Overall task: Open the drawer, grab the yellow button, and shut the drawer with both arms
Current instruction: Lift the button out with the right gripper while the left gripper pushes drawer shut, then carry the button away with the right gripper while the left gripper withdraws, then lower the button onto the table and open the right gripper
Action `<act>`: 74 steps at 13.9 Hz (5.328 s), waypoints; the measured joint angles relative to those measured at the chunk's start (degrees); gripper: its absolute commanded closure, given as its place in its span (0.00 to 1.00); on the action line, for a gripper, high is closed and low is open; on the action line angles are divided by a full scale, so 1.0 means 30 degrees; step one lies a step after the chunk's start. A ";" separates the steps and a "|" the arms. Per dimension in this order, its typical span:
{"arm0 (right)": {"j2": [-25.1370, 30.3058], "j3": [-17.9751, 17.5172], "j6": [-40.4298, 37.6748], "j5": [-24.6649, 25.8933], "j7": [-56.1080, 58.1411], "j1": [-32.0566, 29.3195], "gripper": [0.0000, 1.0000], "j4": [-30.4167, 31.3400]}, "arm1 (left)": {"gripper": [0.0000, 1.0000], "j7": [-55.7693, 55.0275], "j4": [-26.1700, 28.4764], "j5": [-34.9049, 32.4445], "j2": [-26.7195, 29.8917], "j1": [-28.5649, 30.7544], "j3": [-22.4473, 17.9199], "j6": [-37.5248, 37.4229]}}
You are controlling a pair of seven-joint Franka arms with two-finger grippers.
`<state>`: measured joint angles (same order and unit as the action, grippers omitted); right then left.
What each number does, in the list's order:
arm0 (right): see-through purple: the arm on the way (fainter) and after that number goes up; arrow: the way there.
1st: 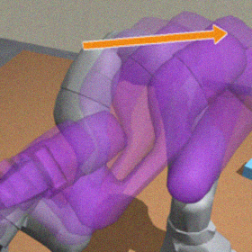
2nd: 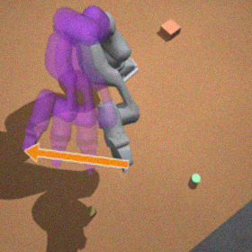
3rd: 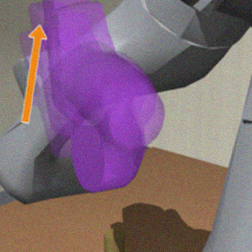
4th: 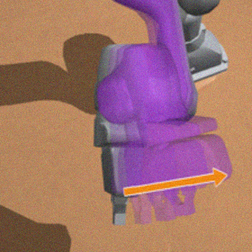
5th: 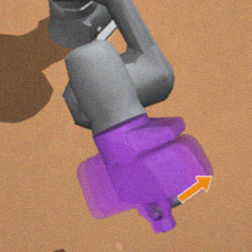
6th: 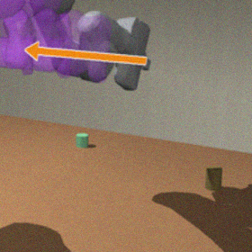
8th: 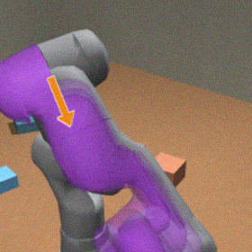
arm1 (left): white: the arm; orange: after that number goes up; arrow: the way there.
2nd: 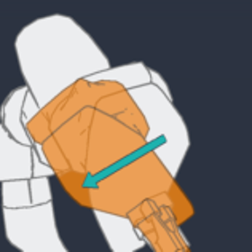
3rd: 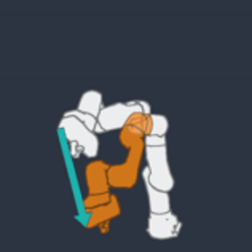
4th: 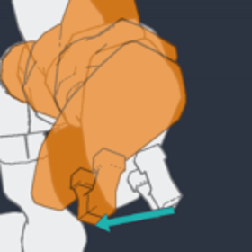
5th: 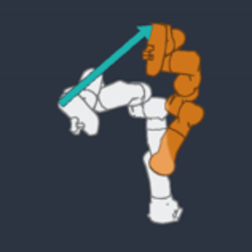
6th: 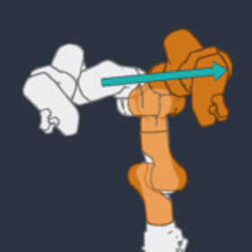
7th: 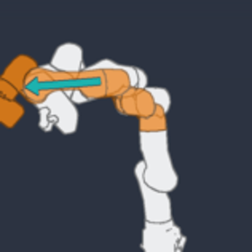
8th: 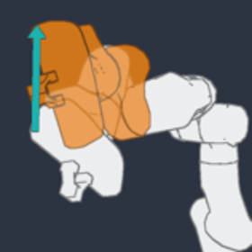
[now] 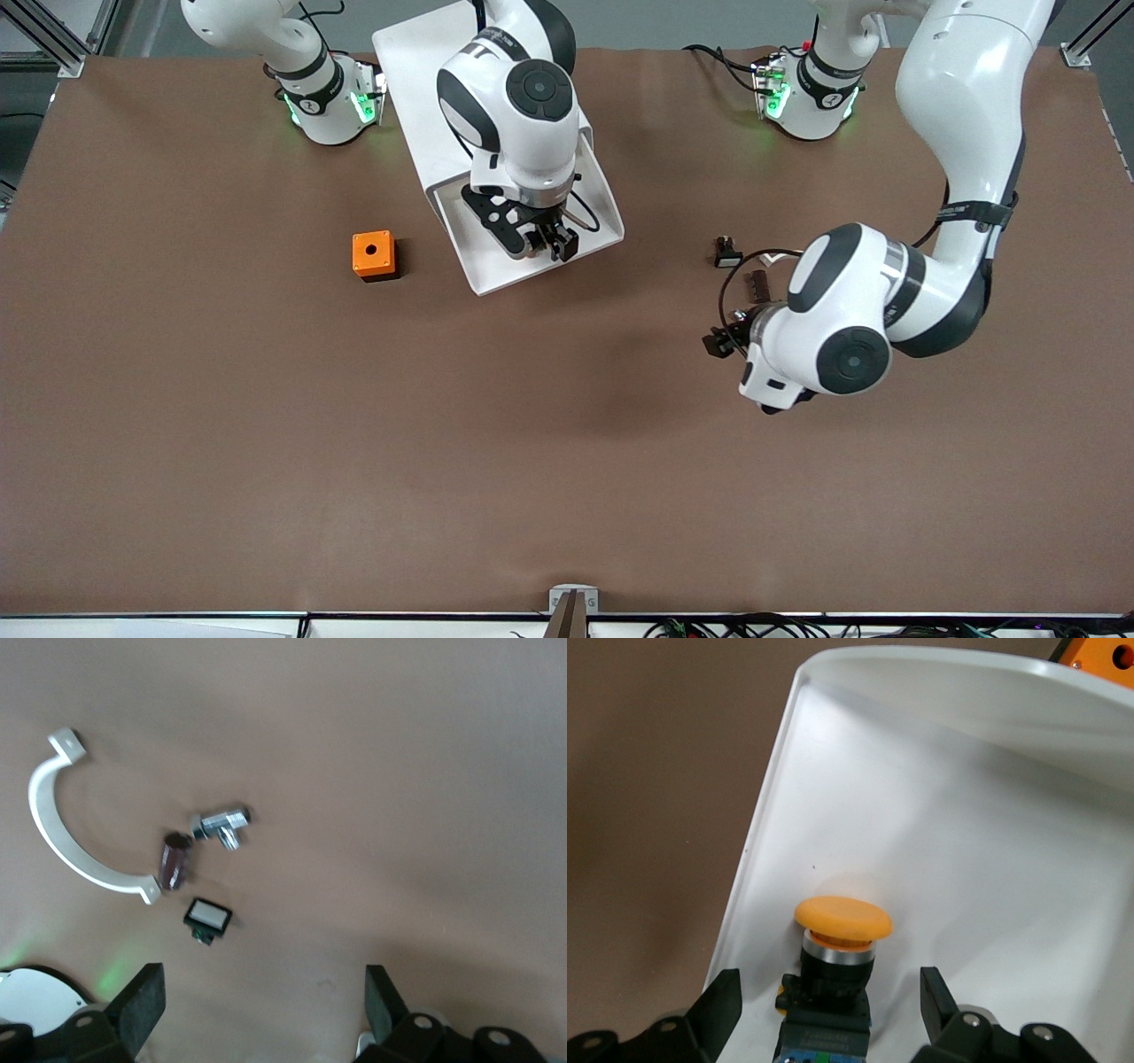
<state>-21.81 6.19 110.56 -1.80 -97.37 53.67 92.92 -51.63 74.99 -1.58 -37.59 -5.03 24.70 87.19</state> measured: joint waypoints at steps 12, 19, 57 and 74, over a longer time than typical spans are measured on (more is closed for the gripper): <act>0.0179 0.0107 -0.0434 -0.0273 0.1149 -0.0113 1.00 -0.0937 | 0.01 -0.6229 0.1869 -0.0011 0.0529 -0.3397 0.2337 0.5914; 0.2317 0.0464 -0.4801 -0.0546 1.1577 -0.4460 1.00 -0.2307 | 0.01 -0.7625 0.2265 -0.0012 0.0456 -0.3767 0.2328 0.6984; -0.5923 0.0535 0.9285 -0.0563 3.8005 -2.0757 1.00 0.1667 | 0.00 0.1221 0.1384 -0.4442 0.5609 0.5552 0.3845 0.2997; -0.3543 0.0169 0.5154 -0.1195 3.7590 -2.0407 0.00 0.0891 | 0.00 1.5104 0.4602 -0.0717 1.3243 0.2331 -0.5882 -0.1299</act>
<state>-32.44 6.69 126.02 -5.38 15.41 -7.55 95.59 -6.31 88.80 -3.74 2.14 1.97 7.06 83.29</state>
